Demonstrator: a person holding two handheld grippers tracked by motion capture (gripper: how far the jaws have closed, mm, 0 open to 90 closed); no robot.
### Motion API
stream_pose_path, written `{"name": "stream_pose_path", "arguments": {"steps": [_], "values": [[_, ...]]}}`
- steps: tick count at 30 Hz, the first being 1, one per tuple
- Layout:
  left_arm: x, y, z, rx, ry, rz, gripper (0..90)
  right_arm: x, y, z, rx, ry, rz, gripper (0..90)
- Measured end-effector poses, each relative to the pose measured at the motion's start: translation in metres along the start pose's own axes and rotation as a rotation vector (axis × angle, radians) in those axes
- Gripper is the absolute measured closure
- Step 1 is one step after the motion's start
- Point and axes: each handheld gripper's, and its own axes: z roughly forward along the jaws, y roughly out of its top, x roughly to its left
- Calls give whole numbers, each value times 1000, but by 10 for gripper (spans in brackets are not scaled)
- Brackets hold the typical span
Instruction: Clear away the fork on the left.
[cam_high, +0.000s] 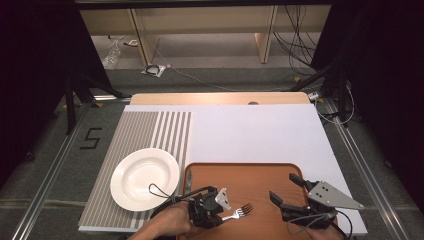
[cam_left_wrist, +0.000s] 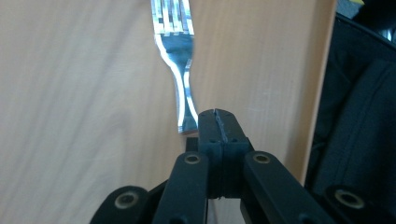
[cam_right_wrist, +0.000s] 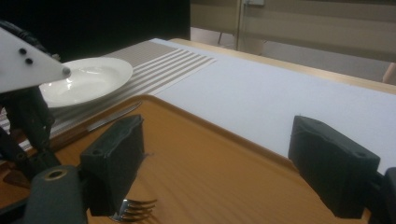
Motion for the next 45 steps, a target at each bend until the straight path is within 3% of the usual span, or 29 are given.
{"name": "stream_pose_path", "arguments": {"steps": [6, 15, 29, 45], "values": [[-5, 1, 11, 15, -21, 26, 892, 0, 0, -1, 4, 0, -3, 194], [-1, -1, 21, 41, 18, 38, 891, 1, 0, -1, 5, 1, -2, 194], [14, -7, 17, 30, 80, 0, 892, 1, 0, -1, 5, 2, -4, 194], [26, -13, 13, 23, 101, -42, 892, 1, 0, -1, 7, 4, -11, 195]]}}
